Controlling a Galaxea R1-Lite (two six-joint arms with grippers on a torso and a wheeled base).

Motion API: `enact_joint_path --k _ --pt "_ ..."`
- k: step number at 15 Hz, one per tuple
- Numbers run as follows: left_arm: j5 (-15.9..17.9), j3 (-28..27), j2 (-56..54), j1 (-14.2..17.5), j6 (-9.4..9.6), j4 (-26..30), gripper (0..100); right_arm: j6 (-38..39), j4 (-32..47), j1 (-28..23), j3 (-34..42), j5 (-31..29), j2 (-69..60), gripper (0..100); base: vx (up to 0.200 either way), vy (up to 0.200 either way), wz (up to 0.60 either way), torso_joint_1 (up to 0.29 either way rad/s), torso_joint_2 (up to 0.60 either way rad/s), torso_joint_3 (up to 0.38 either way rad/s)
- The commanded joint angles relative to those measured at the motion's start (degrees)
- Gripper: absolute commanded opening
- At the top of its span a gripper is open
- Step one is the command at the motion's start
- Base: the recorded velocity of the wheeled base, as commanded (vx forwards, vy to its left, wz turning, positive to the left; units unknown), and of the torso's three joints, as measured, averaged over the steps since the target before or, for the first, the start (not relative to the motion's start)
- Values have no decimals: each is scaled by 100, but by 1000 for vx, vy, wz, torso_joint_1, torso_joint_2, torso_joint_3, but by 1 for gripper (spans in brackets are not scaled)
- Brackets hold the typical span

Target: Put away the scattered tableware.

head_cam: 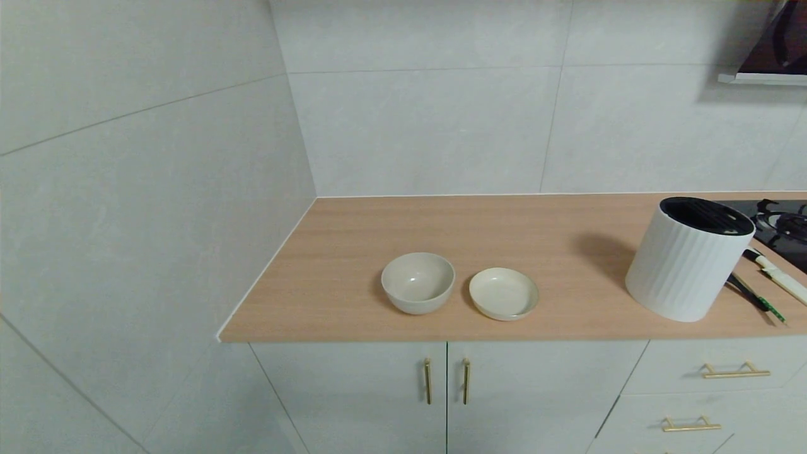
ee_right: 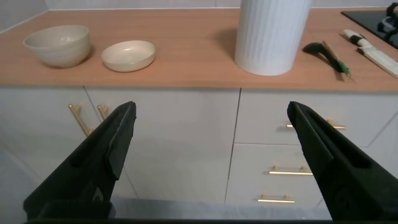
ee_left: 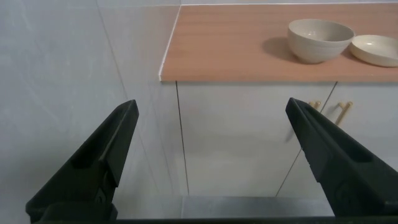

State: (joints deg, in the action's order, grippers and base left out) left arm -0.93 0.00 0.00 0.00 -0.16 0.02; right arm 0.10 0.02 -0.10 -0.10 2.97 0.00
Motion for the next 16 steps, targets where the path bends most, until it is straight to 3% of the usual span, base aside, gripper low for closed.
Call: enact_joint_path --k 1,8,16 --pt "-4 0 9 0 -2 -2 100 -1 -2 10 10 1 9 100 0 0 0 0 0 0" --pt "-4 0 9 0 -2 6 100 -10 -2 1 1 1 9 100 0 0 0 -8 16 9" --pt "-4 0 9 0 -2 -2 100 -1 -2 10 1 1 9 100 0 0 0 -221 495 272"
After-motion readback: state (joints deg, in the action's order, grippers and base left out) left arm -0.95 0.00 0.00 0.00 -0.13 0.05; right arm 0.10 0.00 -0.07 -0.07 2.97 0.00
